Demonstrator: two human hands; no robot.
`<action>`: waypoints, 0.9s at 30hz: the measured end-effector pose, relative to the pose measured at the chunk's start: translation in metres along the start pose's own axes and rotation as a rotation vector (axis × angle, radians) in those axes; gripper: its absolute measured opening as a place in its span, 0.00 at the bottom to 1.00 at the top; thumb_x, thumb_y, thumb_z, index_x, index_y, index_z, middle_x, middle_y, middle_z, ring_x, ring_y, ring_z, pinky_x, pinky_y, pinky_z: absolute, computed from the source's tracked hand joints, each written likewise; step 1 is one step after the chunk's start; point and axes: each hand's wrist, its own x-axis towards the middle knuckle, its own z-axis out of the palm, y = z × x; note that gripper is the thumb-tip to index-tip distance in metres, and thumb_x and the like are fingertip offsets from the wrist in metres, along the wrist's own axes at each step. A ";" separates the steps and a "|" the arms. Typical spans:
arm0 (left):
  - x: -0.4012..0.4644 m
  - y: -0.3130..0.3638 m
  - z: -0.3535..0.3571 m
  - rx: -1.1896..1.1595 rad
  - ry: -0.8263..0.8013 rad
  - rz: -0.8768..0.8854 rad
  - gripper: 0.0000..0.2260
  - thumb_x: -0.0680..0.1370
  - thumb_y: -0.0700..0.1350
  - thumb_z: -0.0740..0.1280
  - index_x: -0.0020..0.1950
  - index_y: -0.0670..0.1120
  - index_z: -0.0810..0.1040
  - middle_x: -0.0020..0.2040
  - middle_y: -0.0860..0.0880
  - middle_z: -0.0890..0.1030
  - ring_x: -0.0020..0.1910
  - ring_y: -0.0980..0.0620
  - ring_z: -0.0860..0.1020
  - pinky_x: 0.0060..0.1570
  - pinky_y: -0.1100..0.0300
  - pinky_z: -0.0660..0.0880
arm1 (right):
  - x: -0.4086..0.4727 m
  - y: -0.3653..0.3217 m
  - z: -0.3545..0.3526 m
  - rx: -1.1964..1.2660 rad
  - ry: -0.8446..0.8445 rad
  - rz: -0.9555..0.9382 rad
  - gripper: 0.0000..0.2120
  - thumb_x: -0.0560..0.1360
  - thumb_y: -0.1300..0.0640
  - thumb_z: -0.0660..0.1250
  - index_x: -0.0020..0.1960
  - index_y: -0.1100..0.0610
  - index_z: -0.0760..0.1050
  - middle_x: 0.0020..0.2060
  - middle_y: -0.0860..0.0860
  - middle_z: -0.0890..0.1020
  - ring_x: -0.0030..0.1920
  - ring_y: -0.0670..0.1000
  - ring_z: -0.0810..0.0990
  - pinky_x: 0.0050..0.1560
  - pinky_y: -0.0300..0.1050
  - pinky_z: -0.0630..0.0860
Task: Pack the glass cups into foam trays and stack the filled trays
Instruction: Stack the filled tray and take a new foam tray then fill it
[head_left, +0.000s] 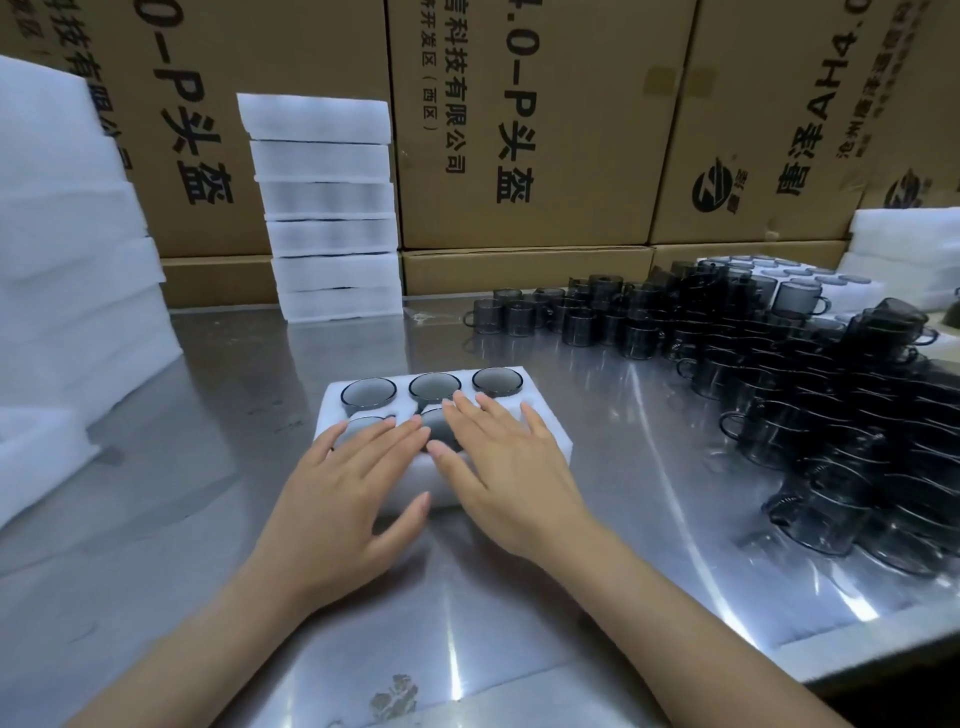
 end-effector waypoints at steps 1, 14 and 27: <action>-0.001 -0.001 0.000 0.006 -0.003 0.007 0.25 0.75 0.55 0.57 0.67 0.44 0.75 0.67 0.50 0.75 0.64 0.48 0.75 0.66 0.52 0.61 | 0.001 0.001 -0.001 0.064 0.047 0.004 0.26 0.81 0.41 0.46 0.75 0.51 0.60 0.74 0.45 0.62 0.75 0.44 0.51 0.72 0.44 0.39; -0.002 -0.004 -0.003 -0.102 0.038 0.016 0.22 0.77 0.52 0.55 0.69 0.47 0.73 0.68 0.53 0.73 0.65 0.55 0.69 0.66 0.55 0.59 | 0.001 0.128 -0.039 -0.252 0.212 1.031 0.27 0.74 0.51 0.62 0.70 0.60 0.62 0.75 0.64 0.46 0.73 0.71 0.44 0.70 0.65 0.38; -0.001 -0.006 0.002 -0.100 0.066 0.073 0.20 0.78 0.51 0.56 0.66 0.47 0.76 0.64 0.53 0.76 0.62 0.51 0.74 0.63 0.50 0.66 | 0.009 0.098 -0.012 -0.372 0.184 0.457 0.24 0.72 0.63 0.58 0.68 0.57 0.65 0.69 0.55 0.65 0.63 0.58 0.62 0.59 0.48 0.60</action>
